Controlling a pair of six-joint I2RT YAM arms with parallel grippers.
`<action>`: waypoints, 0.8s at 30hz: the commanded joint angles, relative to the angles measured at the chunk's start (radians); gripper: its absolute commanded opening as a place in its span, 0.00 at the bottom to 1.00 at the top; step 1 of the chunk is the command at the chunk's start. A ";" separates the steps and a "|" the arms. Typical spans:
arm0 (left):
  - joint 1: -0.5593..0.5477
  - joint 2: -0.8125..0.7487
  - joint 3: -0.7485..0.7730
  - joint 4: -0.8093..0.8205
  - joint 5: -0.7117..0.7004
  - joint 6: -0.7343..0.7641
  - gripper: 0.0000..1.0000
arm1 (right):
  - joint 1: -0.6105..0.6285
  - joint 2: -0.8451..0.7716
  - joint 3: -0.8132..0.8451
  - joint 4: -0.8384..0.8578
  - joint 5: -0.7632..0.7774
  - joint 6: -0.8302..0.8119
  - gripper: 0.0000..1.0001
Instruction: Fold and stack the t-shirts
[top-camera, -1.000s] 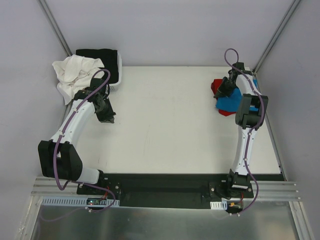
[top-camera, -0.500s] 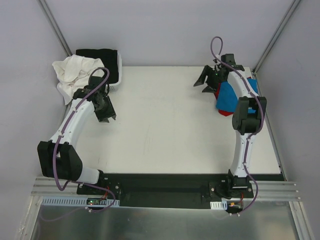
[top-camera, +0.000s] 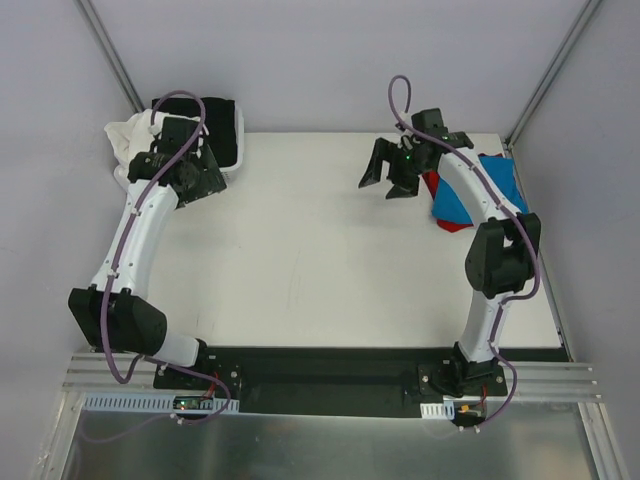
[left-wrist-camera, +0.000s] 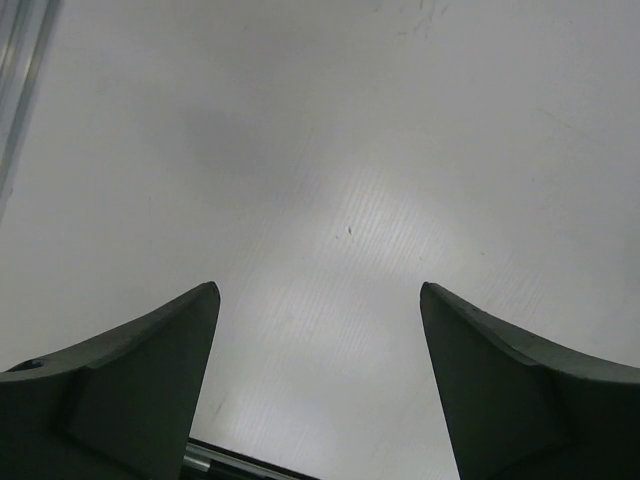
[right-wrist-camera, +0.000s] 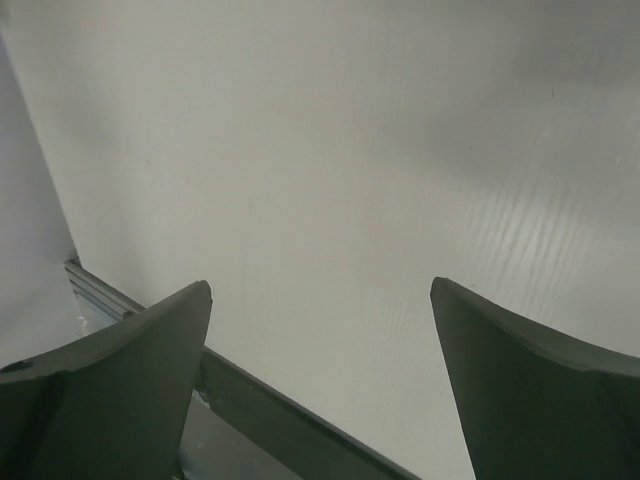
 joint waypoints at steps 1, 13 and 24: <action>0.037 0.074 0.116 -0.005 -0.106 0.063 0.83 | 0.076 -0.119 -0.099 -0.067 0.115 -0.006 0.97; 0.077 0.096 0.273 -0.169 -0.260 -0.096 0.71 | 0.264 0.055 0.308 -0.688 0.687 0.001 0.31; 0.083 -0.122 0.009 0.095 -0.246 0.139 0.76 | 0.323 -0.075 0.137 -0.460 0.556 -0.095 0.22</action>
